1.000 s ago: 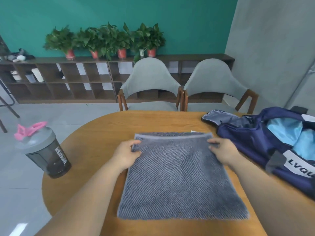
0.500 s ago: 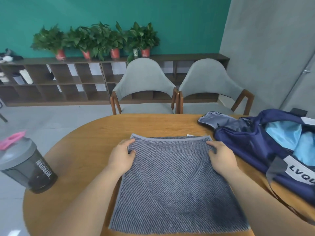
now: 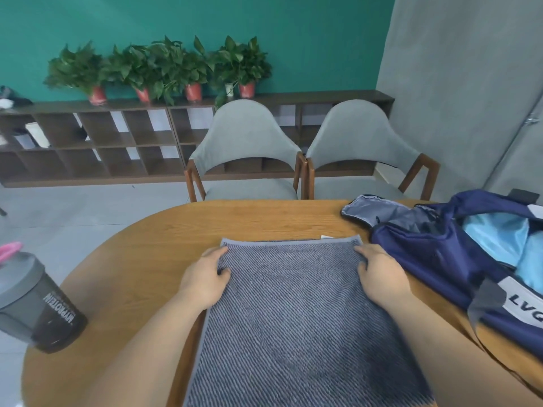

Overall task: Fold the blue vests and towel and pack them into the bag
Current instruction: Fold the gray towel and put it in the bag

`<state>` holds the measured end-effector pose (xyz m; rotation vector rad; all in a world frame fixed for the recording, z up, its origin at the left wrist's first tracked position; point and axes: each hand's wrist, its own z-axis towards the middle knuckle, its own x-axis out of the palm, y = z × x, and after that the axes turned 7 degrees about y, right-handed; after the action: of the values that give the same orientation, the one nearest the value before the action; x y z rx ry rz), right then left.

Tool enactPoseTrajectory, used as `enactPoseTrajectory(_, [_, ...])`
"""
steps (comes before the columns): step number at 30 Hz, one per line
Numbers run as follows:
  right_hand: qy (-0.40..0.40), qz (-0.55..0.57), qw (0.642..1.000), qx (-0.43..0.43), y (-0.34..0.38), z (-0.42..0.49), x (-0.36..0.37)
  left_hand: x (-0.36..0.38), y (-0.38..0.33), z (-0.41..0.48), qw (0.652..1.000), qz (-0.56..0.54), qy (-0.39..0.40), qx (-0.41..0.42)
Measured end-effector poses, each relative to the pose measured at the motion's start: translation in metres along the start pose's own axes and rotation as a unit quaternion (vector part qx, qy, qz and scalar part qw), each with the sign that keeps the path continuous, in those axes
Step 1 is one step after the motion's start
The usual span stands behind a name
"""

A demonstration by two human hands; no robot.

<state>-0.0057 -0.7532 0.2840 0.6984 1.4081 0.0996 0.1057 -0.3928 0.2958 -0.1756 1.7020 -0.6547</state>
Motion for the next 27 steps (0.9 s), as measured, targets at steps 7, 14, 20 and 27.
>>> enactPoseTrajectory(7, [-0.029, 0.018, 0.999, -0.01, 0.007, 0.0, -0.006, -0.002, 0.002, -0.003, 0.999, -0.04, -0.013, 0.023])
enactPoseTrajectory(14, [0.001, -0.047, 0.999, 0.002, 0.007, 0.011, -0.003, -0.003, -0.003, 0.003, 1.0, -0.006, 0.021, 0.011])
enactPoseTrajectory(20, [0.069, -0.165, 0.981, 0.082, 0.022, 0.009, -0.008, -0.003, -0.023, 0.004, 0.993, 0.098, 0.03, -0.055])
enactPoseTrajectory(27, [0.081, -0.21, 0.972, -0.071, 0.067, 0.001, 0.027, 0.042, -0.075, -0.006, 0.984, 0.175, -0.006, 0.022])
